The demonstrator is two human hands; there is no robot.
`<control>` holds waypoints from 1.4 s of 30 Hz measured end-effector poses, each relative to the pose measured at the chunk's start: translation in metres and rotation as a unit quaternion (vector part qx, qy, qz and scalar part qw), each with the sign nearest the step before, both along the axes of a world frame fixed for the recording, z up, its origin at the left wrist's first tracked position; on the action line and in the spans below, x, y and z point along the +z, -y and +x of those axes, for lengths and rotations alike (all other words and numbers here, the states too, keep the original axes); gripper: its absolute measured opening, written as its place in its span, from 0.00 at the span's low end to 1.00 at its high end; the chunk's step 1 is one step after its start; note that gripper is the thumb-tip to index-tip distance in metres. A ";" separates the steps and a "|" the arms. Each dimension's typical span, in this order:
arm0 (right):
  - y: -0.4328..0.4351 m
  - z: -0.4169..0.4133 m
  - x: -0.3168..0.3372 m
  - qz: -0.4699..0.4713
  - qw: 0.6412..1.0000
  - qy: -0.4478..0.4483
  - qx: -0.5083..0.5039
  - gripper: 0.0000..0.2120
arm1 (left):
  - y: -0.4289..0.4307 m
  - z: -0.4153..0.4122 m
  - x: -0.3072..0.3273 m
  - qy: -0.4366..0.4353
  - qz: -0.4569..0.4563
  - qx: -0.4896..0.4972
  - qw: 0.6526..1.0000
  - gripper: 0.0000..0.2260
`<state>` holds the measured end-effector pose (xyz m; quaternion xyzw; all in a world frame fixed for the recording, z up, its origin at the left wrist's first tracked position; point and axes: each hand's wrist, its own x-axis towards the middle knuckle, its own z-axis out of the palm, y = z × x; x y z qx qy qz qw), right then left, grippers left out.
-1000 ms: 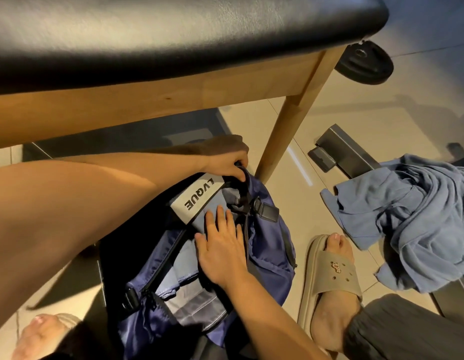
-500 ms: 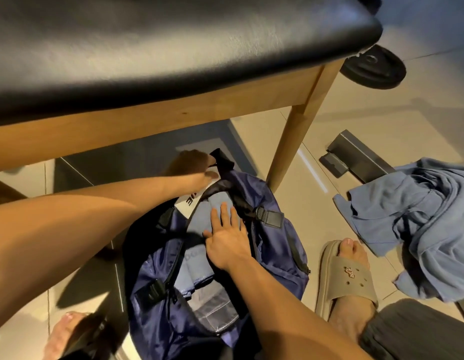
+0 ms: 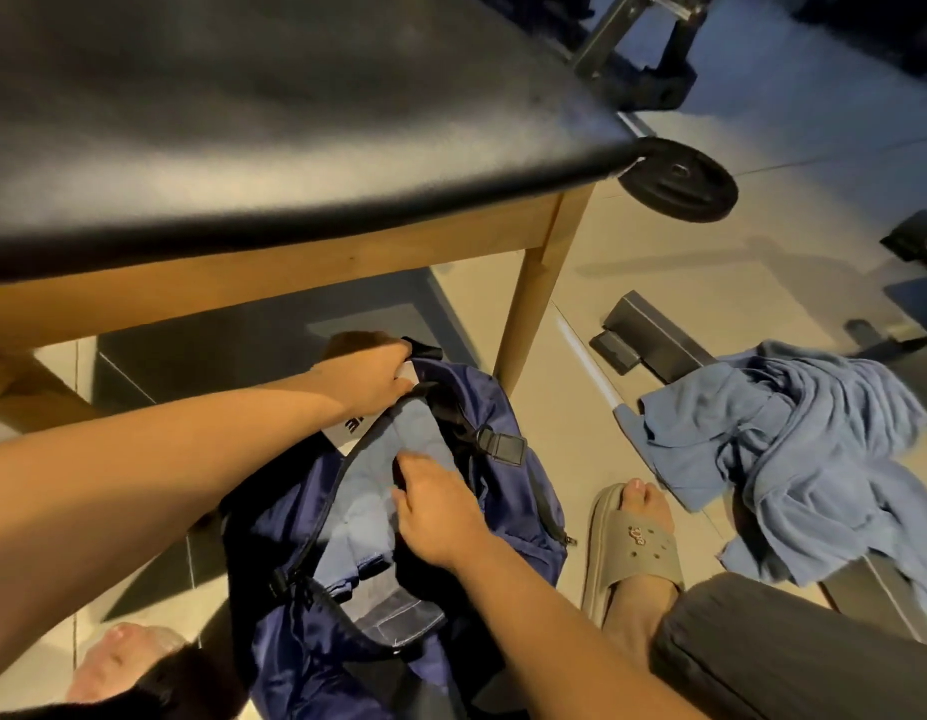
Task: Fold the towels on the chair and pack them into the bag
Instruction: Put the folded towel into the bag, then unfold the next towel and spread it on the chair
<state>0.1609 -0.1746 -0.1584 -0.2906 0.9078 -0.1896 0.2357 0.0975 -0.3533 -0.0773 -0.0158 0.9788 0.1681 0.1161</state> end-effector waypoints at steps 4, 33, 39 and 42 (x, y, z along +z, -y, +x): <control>-0.038 0.002 0.046 -0.055 0.993 0.027 -0.097 0.19 | -0.040 0.015 0.023 -0.024 -0.036 0.126 0.991 0.09; -0.443 -0.111 0.007 0.023 0.844 0.019 -0.536 0.26 | -0.488 -0.086 -0.089 0.241 0.461 0.111 0.847 0.19; -0.458 -0.113 -0.003 -0.048 0.809 0.011 -0.586 0.20 | -0.515 -0.096 -0.113 0.207 0.569 0.272 0.748 0.12; -0.459 -0.119 0.007 -0.048 0.808 -0.005 -0.587 0.06 | -0.494 -0.101 -0.097 0.141 0.560 0.245 0.779 0.12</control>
